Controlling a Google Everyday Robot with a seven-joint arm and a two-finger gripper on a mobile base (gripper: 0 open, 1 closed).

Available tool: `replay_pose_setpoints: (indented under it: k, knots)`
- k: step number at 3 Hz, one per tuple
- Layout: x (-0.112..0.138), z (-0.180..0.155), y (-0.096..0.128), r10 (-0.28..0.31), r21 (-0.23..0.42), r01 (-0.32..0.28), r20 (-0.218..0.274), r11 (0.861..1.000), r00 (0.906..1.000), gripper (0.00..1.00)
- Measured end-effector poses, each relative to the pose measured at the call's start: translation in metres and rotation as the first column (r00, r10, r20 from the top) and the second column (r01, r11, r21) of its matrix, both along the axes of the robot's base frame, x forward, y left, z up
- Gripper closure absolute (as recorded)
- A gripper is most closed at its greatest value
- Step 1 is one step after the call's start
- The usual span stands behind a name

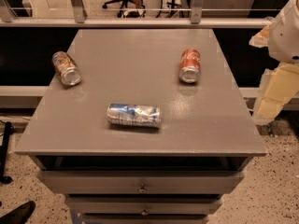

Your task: Place coke can upright

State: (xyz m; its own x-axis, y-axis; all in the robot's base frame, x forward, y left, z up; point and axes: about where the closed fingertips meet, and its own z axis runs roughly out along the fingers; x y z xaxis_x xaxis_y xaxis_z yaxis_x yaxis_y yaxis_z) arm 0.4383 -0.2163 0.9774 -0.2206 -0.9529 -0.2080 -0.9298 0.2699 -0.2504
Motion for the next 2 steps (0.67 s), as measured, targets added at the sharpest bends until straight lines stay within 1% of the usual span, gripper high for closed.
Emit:
replay_pose_setpoints:
  k: [1,2]
  knots:
    - [0.0,0.0,0.0,0.0,0.0,0.0,0.0,1.0,1.0,0.0]
    - [0.06,-0.008,0.001,-0.12,0.137,0.114,0.033,0.984,0.9923,0.0]
